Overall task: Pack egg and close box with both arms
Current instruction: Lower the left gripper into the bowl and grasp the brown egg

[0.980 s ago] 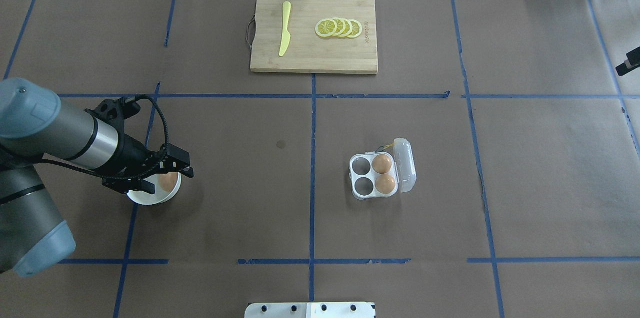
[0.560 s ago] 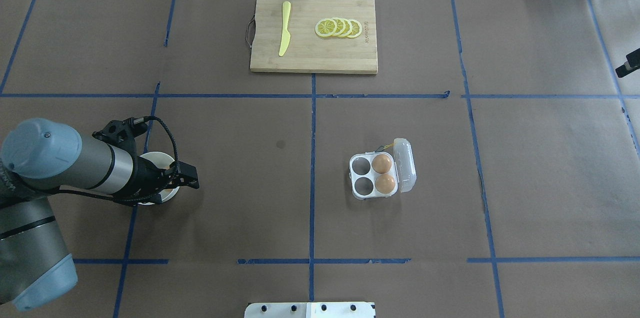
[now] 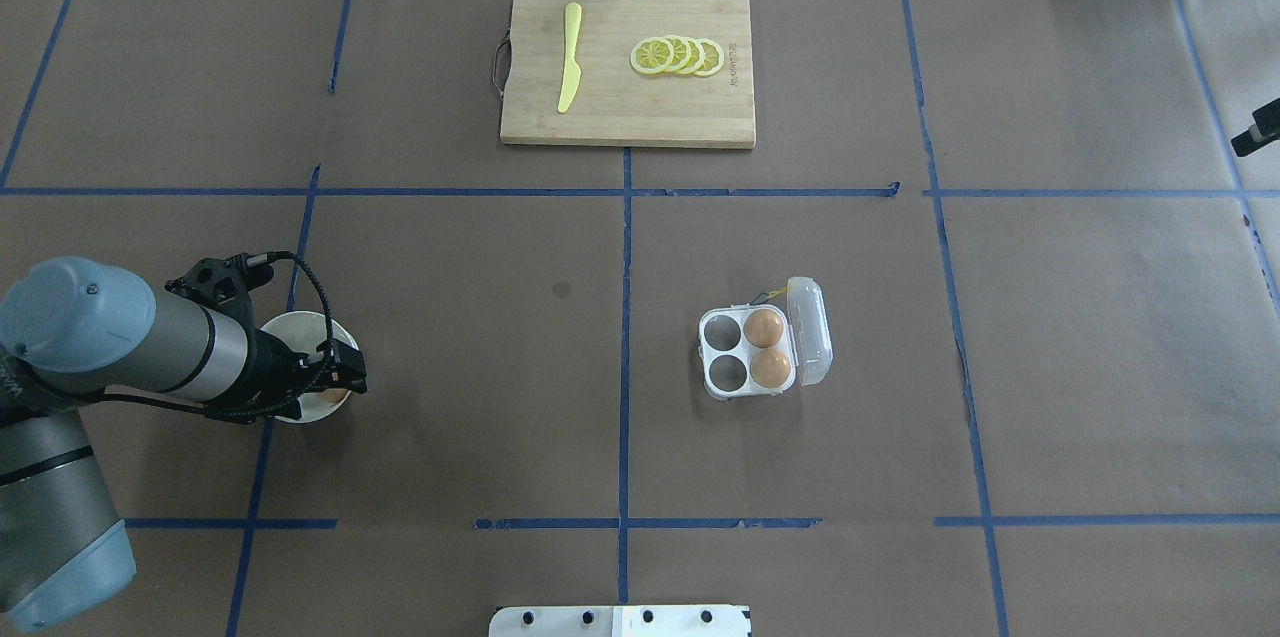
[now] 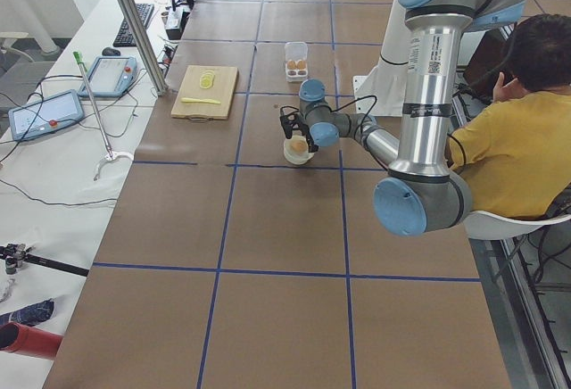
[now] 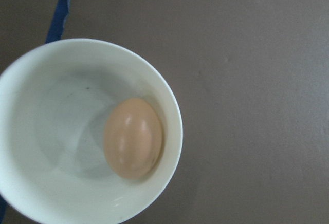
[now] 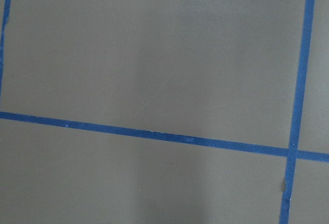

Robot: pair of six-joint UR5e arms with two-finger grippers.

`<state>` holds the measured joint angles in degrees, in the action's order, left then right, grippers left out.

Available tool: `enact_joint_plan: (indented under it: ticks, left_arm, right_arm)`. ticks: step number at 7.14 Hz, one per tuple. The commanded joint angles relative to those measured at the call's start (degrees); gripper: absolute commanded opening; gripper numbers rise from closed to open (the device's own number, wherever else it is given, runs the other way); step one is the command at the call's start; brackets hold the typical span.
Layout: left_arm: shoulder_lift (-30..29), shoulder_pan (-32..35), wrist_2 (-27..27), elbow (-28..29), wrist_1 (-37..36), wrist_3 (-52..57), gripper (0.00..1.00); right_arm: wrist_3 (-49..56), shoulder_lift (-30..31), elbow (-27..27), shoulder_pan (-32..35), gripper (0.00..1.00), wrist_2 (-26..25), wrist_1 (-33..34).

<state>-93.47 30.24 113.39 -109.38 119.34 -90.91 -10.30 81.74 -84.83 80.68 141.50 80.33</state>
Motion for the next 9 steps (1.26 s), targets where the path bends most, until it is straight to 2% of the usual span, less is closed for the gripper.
enact_joint_plan:
  ticks: [1, 3, 6, 9]
  left_arm:
    - [0.13, 0.08, 0.07, -0.48, -0.07, 0.03, 0.77]
    - [0.13, 0.7, 0.16, -1.54, -0.08, 0.12, 0.77]
    - [0.48, 0.96, 0.07, -0.75, -0.08, 0.12, 0.69]
    - [2.32, 2.28, 0.07, -1.36, 0.01, 0.21, 0.66]
  right_arm:
    - [0.01, 0.79, -0.42, 0.0, 1.0, 0.0, -0.7]
    - [-0.08, 1.14, -0.42, 0.0, 1.0, 0.0, -1.23]
    - [0.01, 1.15, -0.42, 0.0, 1.0, 0.0, -1.23]
    - [-0.08, 1.15, -0.34, -0.09, 1.0, 0.0, -1.58]
